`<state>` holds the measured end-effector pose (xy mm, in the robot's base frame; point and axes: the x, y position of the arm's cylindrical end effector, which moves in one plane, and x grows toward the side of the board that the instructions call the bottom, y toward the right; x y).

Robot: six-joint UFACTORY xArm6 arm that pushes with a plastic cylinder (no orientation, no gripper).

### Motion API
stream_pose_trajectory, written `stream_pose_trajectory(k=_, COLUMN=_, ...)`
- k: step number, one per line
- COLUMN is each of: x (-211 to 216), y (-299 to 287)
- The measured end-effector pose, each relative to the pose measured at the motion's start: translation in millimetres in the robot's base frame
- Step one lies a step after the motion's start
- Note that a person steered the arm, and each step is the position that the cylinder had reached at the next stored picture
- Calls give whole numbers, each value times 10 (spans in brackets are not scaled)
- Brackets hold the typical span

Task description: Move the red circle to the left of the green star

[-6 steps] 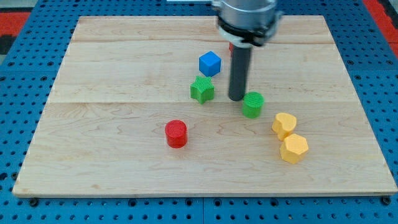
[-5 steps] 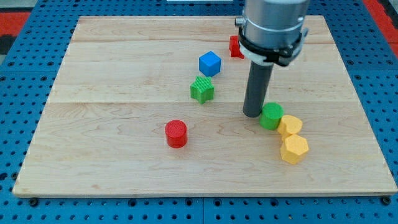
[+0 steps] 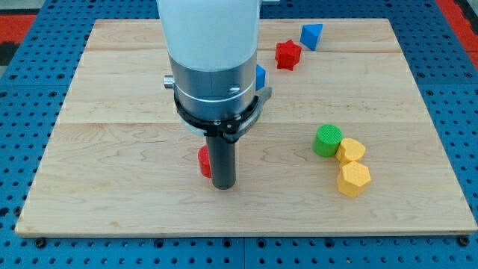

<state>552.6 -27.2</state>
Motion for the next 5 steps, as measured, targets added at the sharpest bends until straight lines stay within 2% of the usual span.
stream_pose_trajectory(k=1, x=141, y=252)
stream_pose_trajectory(k=2, x=-259, y=-21)
stream_pose_trajectory(k=3, x=-518, y=-744)
stream_pose_trajectory(k=4, x=-397, y=-583)
stream_pose_trajectory(k=5, x=-540, y=-1077)
